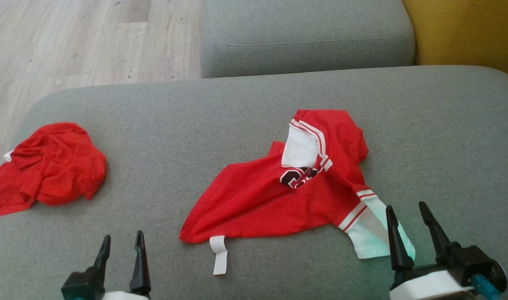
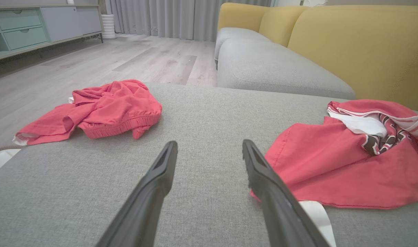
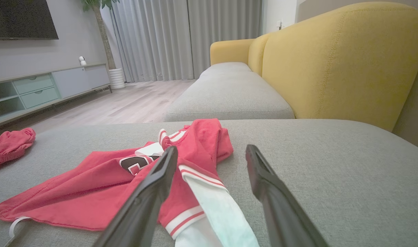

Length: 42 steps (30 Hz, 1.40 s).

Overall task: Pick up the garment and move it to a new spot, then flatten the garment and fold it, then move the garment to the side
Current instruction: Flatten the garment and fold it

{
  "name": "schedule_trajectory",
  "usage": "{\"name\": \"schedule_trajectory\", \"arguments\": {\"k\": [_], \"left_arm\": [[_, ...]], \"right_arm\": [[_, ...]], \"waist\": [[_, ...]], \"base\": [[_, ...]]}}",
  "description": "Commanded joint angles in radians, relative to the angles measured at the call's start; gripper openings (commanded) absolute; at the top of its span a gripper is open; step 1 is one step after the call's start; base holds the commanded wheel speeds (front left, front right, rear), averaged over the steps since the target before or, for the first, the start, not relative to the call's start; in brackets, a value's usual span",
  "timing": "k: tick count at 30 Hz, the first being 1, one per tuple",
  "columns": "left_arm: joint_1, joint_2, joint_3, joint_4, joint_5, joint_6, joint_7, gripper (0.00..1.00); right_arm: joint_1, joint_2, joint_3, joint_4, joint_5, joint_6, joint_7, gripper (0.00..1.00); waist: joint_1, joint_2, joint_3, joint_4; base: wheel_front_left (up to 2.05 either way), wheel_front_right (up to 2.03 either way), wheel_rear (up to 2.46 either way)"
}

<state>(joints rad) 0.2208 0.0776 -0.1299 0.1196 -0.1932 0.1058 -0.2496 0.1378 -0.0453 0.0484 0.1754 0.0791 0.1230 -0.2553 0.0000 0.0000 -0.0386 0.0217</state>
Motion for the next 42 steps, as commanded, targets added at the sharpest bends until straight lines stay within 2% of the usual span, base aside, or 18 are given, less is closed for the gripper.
{"name": "schedule_trajectory", "arguments": {"k": [1, 8, 14, 17, 20, 30, 35, 42], "left_arm": [[-0.040, -0.007, 0.042, -0.027, 0.014, -0.003, -0.012, 1.00], [-0.039, -0.019, 0.055, -0.019, 0.028, -0.017, -0.012, 1.00], [-0.043, -0.024, 0.016, 0.027, 0.031, -0.024, -0.005, 1.00], [-0.056, -0.024, -0.012, 0.035, 0.032, -0.020, 0.069, 1.00], [-0.064, -0.023, -0.033, 0.019, 0.036, -0.013, 0.167, 1.00], [-0.073, -0.008, -0.059, -0.078, 0.026, 0.004, 0.471, 1.00], [-0.097, -0.001, -0.070, -0.104, 0.031, 0.013, 0.573, 1.00], [-0.166, 0.001, -0.086, -0.099, 0.043, 0.021, 0.636, 1.00]], "right_arm": [[-0.023, -0.005, 0.025, -0.026, -0.007, 0.008, -0.006, 1.00], [-0.028, -0.005, 0.031, -0.031, -0.013, 0.008, -0.006, 1.00], [-0.037, -0.005, 0.025, -0.030, -0.125, 0.008, 0.014, 1.00], [-0.036, -0.008, 0.040, -0.048, -0.177, 0.008, 0.101, 1.00], [-0.023, -0.041, 0.083, -0.080, -0.194, 0.008, 0.231, 1.00], [0.001, -0.157, 0.141, -0.175, -0.160, 0.008, 0.604, 1.00], [-0.004, -0.178, 0.141, -0.192, -0.139, 0.008, 0.681, 1.00], [-0.042, -0.170, 0.144, -0.182, -0.133, 0.008, 0.699, 1.00]], "waist": [[0.0000, 0.0000, 0.000, -0.001], [0.0000, 0.0000, -0.003, -0.014], [0.0000, 0.0000, -0.003, -0.033], [0.0000, 0.0000, -0.005, -0.041], [0.0000, 0.0000, -0.004, -0.051], [0.0000, 0.0000, 0.017, -0.071], [0.0000, 0.0000, 0.039, -0.071], [0.0000, 0.0000, 0.096, -0.069]], "base": [[0.00, 0.00, 0.00], [0.00, 0.00, 0.00], [0.00, 0.00, 0.00], [0.00, 0.00, 0.00], [0.00, 0.00, 0.00], [0.00, 0.00, 0.00], [0.00, 0.00, 0.00], [0.00, 0.00, 0.00]]}}
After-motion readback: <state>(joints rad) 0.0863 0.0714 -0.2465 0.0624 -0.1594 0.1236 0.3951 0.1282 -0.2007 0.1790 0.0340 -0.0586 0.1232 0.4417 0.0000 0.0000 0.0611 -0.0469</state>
